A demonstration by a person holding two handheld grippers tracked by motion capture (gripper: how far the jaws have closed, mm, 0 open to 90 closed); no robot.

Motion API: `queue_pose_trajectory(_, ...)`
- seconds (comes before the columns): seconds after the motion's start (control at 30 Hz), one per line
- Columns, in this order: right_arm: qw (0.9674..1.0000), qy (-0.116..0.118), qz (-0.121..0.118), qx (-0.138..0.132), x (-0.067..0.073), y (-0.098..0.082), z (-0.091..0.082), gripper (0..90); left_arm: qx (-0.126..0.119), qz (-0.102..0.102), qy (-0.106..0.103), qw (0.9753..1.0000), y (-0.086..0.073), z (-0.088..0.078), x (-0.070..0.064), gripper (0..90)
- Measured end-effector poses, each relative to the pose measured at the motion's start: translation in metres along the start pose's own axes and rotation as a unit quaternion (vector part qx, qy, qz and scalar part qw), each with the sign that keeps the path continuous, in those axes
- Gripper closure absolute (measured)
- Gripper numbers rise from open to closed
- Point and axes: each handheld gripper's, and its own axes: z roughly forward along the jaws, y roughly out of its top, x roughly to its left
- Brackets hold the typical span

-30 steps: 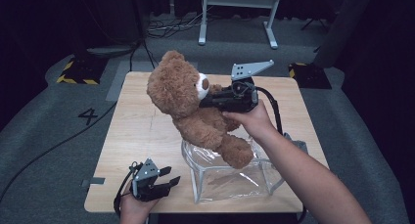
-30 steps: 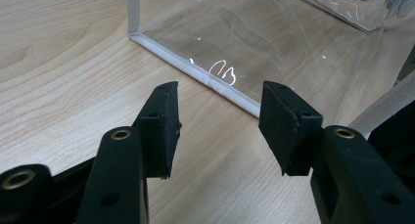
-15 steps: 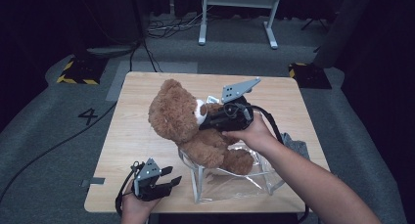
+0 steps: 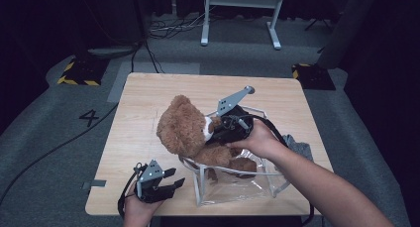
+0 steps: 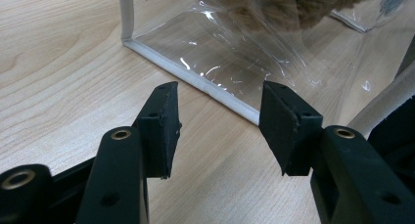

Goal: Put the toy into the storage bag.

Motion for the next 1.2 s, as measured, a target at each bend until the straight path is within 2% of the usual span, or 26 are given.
queue_pose_trajectory(0.2, 0.9996, 0.003, 0.005, 0.026, -0.001, -0.006, 0.002, 84.2, 0.001, -0.003, 0.000, 1.0000, -0.001, 0.000, 0.000, 49.7)
queue_pose_trajectory(0.4, 0.9993, 0.000, 0.007, 0.038, -0.001, -0.011, 0.002, 84.5, 0.000, -0.003, 0.001, 1.0000, 0.000, -0.001, 0.001, 49.7)
queue_pose_trajectory(0.57, 0.9976, -0.002, 0.015, 0.067, -0.002, -0.018, 0.003, 84.9, 0.000, 0.000, -0.001, 1.0000, 0.000, 0.001, 0.000, 49.7)
queue_pose_trajectory(0.7, 0.9945, -0.005, 0.023, 0.102, -0.005, -0.027, 0.007, 85.2, 0.001, -0.004, -0.001, 1.0000, 0.000, 0.000, 0.000, 49.7)
queue_pose_trajectory(0.8, 0.9893, -0.010, 0.036, 0.141, -0.007, -0.034, 0.013, 85.4, 0.001, -0.001, -0.001, 1.0000, 0.000, 0.001, 0.000, 49.7)
queue_pose_trajectory(0.83, 0.9884, -0.010, 0.037, 0.147, -0.006, -0.036, 0.014, 85.5, 0.001, -0.003, -0.002, 1.0000, 0.000, 0.001, 0.000, 49.7)
queue_pose_trajectory(1.03, 0.9866, -0.003, 0.048, 0.156, -0.009, -0.038, 0.016, 85.2, -0.001, -0.002, 0.000, 1.0000, 0.000, 0.000, 0.000, 49.7)
queue_pose_trajectory(1.2, 0.9865, -0.002, 0.058, 0.153, -0.010, -0.042, 0.014, 83.4, 0.001, -0.004, 0.001, 1.0000, -0.001, -0.001, 0.000, 49.7)
